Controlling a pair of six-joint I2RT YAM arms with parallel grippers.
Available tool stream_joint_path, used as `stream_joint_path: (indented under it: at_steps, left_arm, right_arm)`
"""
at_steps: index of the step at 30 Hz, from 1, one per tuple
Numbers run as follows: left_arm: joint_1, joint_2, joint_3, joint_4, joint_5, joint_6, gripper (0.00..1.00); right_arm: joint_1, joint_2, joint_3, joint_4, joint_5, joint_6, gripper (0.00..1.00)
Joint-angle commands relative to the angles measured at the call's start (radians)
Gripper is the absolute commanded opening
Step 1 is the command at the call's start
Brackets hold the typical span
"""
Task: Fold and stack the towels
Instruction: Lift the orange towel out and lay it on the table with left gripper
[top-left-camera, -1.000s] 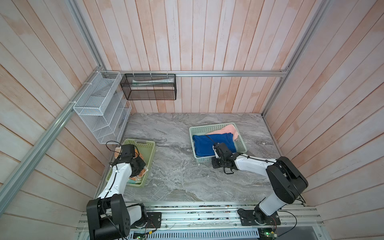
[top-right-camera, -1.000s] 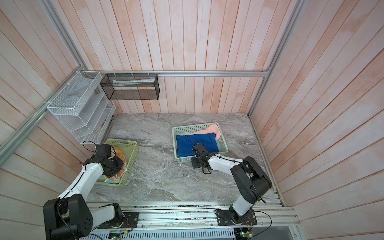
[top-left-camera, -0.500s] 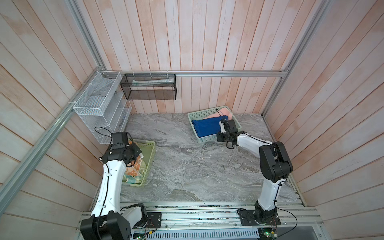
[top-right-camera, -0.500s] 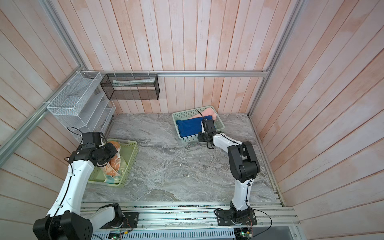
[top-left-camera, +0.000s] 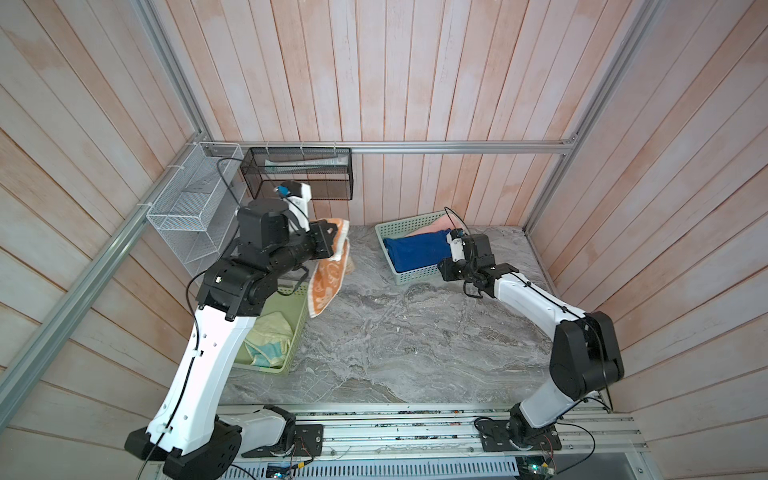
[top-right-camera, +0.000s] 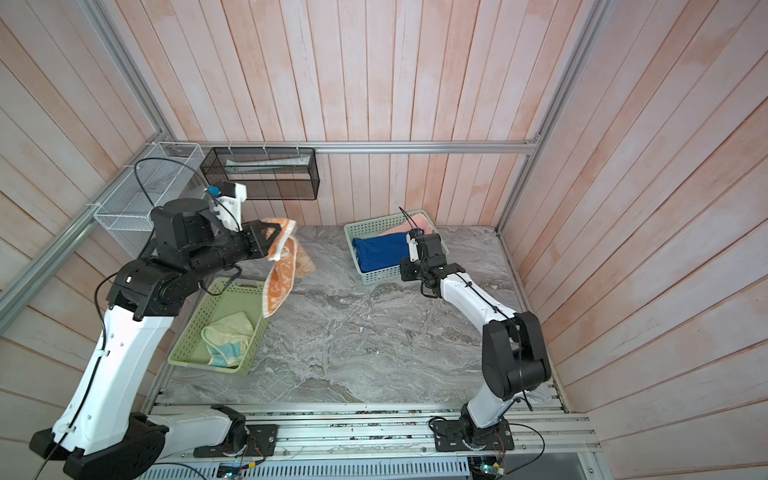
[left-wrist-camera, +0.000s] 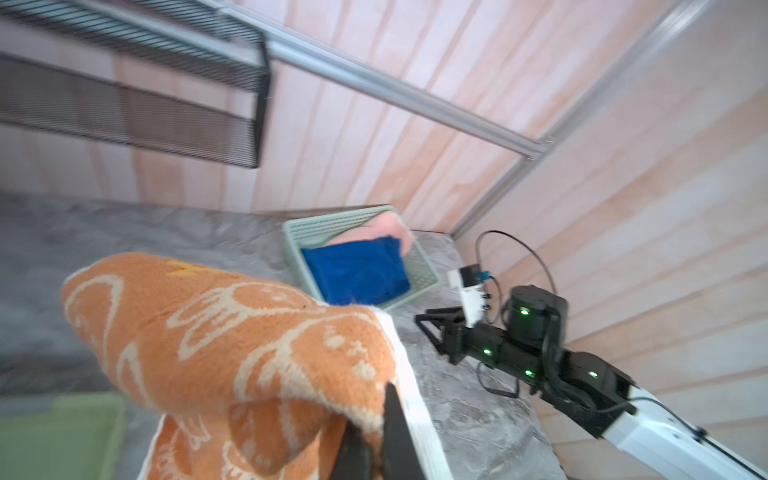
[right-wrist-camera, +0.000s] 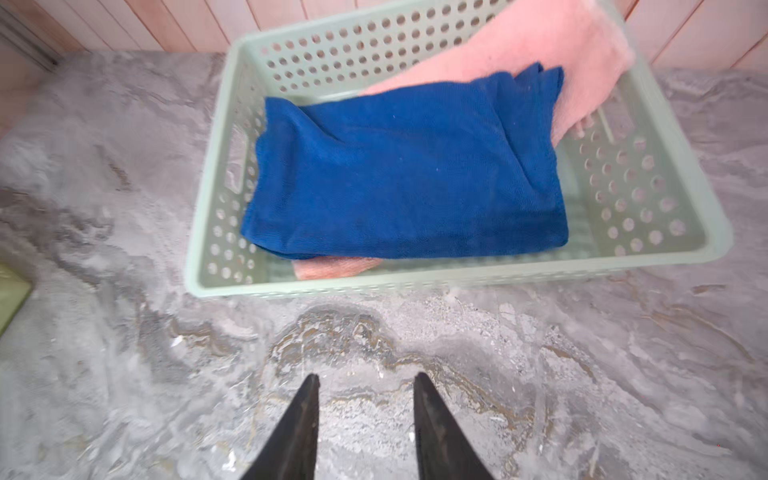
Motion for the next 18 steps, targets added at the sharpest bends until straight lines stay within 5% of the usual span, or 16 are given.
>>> stream_joint_path:
  at_steps: [1,6,8,12,15,18]
  left_arm:
    - [-0.123,0.067,0.073,0.051,0.099,0.057,0.0]
    - [-0.159,0.085,-0.06,0.165,0.161,-0.007,0.0]
    - [-0.134,0.051,-0.227,0.221,0.129,-0.068,0.11]
    - [0.078,-0.065,-0.634,0.303,0.127,-0.235,0.44]
    - [0.183,-0.116,-0.826,0.294,0.057,-0.225,0.46]
    - [0.187,-0.114,-0.877,0.273,0.042,-0.191,0.46]
  right_arm:
    - [-0.001,-0.112,-0.046,-0.037,-0.014,0.02,0.39]
    - [-0.019,-0.258,-0.085,-0.084,-0.009,0.044,0.41]
    - [-0.03,-0.296,-0.103,-0.129,-0.012,0.05,0.41]
    - [-0.033,-0.34,-0.161,-0.199,-0.016,0.061,0.42]
    - [-0.034,-0.352,-0.224,-0.211,-0.043,0.089,0.42]
    - [-0.033,-0.348,-0.283,-0.209,-0.095,0.113,0.42]
